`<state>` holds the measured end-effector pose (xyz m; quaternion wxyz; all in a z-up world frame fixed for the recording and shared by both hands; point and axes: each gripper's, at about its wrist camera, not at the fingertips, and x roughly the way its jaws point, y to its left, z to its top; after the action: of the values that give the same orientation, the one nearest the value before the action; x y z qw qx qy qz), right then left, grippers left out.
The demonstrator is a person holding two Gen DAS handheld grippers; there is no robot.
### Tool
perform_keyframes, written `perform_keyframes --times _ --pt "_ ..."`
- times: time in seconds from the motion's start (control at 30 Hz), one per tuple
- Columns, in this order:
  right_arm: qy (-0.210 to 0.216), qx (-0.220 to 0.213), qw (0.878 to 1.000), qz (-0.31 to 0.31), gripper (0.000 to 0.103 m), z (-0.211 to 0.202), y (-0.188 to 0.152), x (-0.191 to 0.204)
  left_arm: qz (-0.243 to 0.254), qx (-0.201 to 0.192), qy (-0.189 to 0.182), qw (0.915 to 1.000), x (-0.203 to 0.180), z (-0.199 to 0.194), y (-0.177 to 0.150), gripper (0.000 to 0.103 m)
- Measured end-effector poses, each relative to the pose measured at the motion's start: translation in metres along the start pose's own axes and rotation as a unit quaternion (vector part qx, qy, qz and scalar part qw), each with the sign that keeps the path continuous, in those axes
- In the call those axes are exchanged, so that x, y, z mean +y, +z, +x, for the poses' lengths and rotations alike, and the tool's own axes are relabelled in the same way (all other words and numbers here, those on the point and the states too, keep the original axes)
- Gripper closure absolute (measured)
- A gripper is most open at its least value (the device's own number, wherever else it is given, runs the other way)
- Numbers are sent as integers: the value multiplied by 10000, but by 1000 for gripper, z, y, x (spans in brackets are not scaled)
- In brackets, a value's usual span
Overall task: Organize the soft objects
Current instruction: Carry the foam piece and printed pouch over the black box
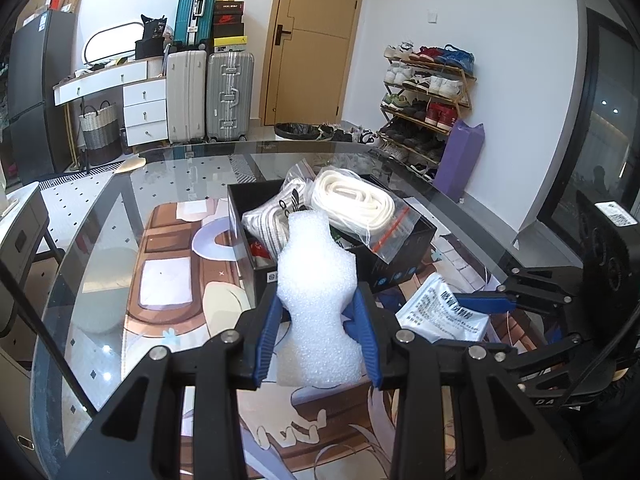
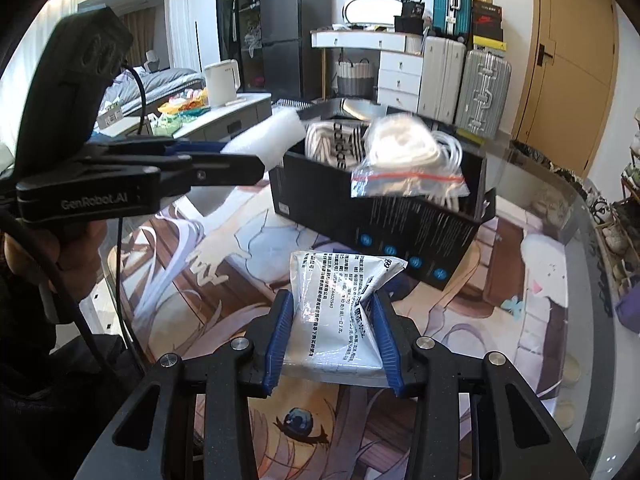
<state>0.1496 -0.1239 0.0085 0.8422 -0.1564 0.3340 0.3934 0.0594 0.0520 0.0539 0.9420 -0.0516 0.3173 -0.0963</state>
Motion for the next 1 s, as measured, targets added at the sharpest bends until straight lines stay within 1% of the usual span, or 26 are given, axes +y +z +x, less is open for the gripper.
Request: perform_keyframes --times 0.2,0.5,0.63,0.8,1.0 --pt "-22 -253 9997 7 62 -16 7 0 -5 -69 7 10000 -1 -3 3 68" --pt "-34 -834 9962 267 62 -41 24 -17 21 -210 -2 9998 -2 -3 13 68" --pt "-55 -946 9951 295 62 -45 35 -25 -5 -292 3 9996 0 -1 21 68" --pt "16 -1071 9935 386 62 -46 47 -37 -92 -373 -14 9993 5 2 32 68" --pt "38 -1154 9923 453 62 -42 58 -46 -237 -386 -63 9990 12 9 39 68"
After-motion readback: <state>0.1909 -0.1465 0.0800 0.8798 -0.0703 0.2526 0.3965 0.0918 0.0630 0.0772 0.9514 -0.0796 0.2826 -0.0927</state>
